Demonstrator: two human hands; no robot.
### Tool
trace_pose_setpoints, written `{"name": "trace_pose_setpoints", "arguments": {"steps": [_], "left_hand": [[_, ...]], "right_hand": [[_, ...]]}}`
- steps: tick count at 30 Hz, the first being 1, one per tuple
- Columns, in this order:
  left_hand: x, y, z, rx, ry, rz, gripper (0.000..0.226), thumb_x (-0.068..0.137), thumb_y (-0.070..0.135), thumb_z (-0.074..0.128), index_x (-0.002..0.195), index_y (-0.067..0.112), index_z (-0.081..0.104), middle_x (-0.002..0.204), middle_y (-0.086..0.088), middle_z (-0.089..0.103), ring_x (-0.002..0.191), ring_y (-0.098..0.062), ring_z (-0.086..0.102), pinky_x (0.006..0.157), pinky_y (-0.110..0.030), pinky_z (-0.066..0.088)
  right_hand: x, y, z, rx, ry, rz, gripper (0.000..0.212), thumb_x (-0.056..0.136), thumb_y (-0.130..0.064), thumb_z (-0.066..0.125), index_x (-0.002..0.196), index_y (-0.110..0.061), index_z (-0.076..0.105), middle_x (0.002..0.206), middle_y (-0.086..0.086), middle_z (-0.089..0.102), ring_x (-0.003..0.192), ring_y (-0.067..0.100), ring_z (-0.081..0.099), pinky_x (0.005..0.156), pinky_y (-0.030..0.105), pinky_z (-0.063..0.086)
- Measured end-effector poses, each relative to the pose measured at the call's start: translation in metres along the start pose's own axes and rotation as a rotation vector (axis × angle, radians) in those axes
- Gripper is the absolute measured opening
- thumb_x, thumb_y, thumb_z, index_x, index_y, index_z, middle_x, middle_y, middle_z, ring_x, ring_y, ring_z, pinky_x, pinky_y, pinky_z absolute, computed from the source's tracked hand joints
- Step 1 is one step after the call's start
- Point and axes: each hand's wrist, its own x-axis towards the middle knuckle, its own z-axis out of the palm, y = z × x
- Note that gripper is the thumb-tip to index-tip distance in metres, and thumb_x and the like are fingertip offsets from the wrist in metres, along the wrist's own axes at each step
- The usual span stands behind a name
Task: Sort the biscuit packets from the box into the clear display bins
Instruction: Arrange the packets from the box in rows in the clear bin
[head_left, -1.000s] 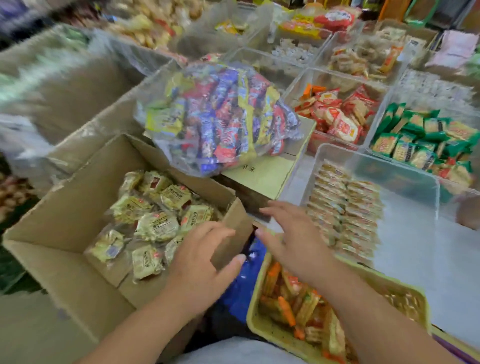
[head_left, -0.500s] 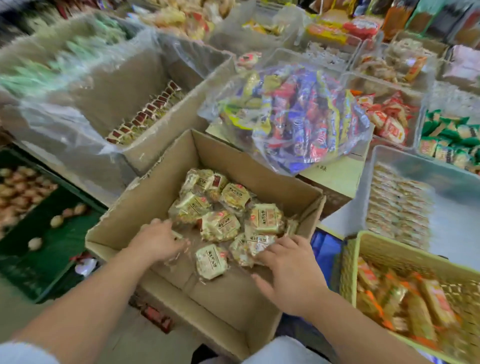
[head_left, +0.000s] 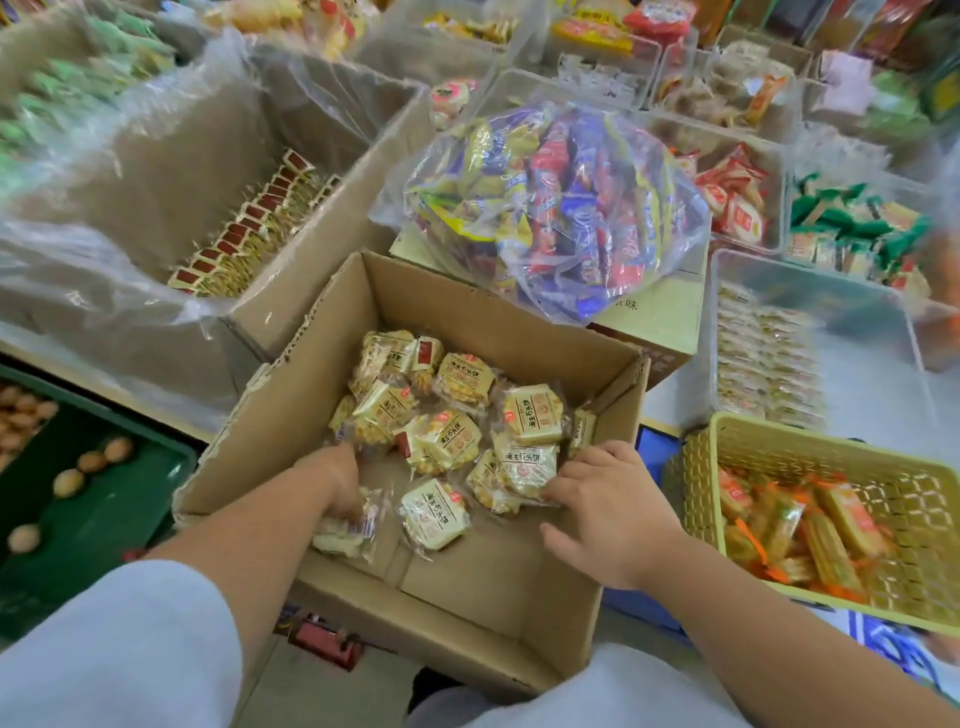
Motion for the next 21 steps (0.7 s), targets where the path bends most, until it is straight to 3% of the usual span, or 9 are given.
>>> {"name": "trace_pose_setpoints", "arguments": {"steps": [2, 4, 8, 12, 14, 17, 21], "left_hand": [[0.002, 0.0, -0.001, 0.073, -0.005, 0.019, 0.077, 0.072, 0.043, 0.091, 0.13, 0.011, 0.052, 0.116, -0.005, 0.064, 0.092, -0.024, 0.067, 0.061, -0.029, 0.051], [0.004, 0.003, -0.001, 0.207, -0.015, 0.067, 0.058, 0.072, 0.05, 0.088, 0.108, 0.014, 0.061, 0.094, 0.001, 0.062, 0.085, -0.02, 0.065, 0.065, -0.029, 0.05], [-0.001, 0.014, -0.007, 0.382, -0.091, 0.184, 0.033, 0.082, 0.039, 0.083, 0.087, 0.018, 0.059, 0.085, 0.003, 0.063, 0.075, -0.015, 0.064, 0.063, -0.028, 0.05], [-0.018, 0.021, -0.029, 0.481, -0.124, 0.316, 0.026, 0.085, 0.03, 0.08, 0.095, 0.01, 0.068, 0.079, 0.003, 0.062, 0.064, -0.015, 0.055, 0.055, -0.026, 0.043], [-0.024, 0.024, -0.042, 0.435, -0.136, 0.384, 0.029, 0.084, 0.029, 0.079, 0.098, 0.007, 0.068, 0.08, 0.0, 0.059, 0.067, -0.019, 0.051, 0.058, -0.03, 0.041], [-0.026, 0.033, -0.048, 0.257, -0.114, 0.479, 0.026, 0.084, 0.037, 0.079, 0.079, 0.024, 0.057, 0.078, 0.006, 0.057, 0.068, -0.015, 0.05, 0.062, -0.029, 0.04], [-0.022, 0.055, -0.021, 0.031, -0.244, 0.505, 0.033, 0.085, 0.044, 0.079, 0.074, 0.025, 0.054, 0.074, 0.007, 0.052, 0.068, -0.015, 0.045, 0.064, -0.03, 0.038]], "right_hand": [[0.001, -0.001, 0.0, -0.007, -0.007, 0.006, 0.046, 0.086, -0.064, 0.039, 0.092, -0.033, 0.072, 0.079, -0.014, 0.061, 0.086, 0.017, 0.052, 0.093, 0.038, 0.033], [0.001, -0.001, 0.0, -0.008, -0.008, 0.01, 0.045, 0.085, -0.064, 0.04, 0.091, -0.033, 0.071, 0.077, -0.014, 0.059, 0.084, 0.017, 0.051, 0.092, 0.039, 0.034], [0.0, 0.001, 0.001, -0.013, 0.001, 0.007, 0.044, 0.085, -0.064, 0.04, 0.089, -0.033, 0.071, 0.074, -0.013, 0.058, 0.081, 0.017, 0.051, 0.09, 0.04, 0.035], [0.002, -0.001, 0.001, -0.019, 0.01, 0.005, 0.044, 0.085, -0.064, 0.04, 0.086, -0.032, 0.07, 0.073, -0.012, 0.058, 0.079, 0.018, 0.05, 0.09, 0.04, 0.035], [0.003, -0.001, 0.0, -0.016, 0.018, 0.003, 0.043, 0.084, -0.064, 0.041, 0.084, -0.032, 0.07, 0.072, -0.012, 0.057, 0.078, 0.018, 0.05, 0.089, 0.041, 0.036], [0.004, -0.001, -0.001, -0.017, 0.017, 0.005, 0.044, 0.084, -0.064, 0.04, 0.084, -0.031, 0.07, 0.072, -0.012, 0.057, 0.078, 0.018, 0.05, 0.09, 0.042, 0.037], [0.004, -0.001, -0.001, -0.029, 0.009, 0.008, 0.044, 0.084, -0.064, 0.04, 0.082, -0.031, 0.069, 0.069, -0.011, 0.055, 0.078, 0.018, 0.049, 0.09, 0.04, 0.036]]}}
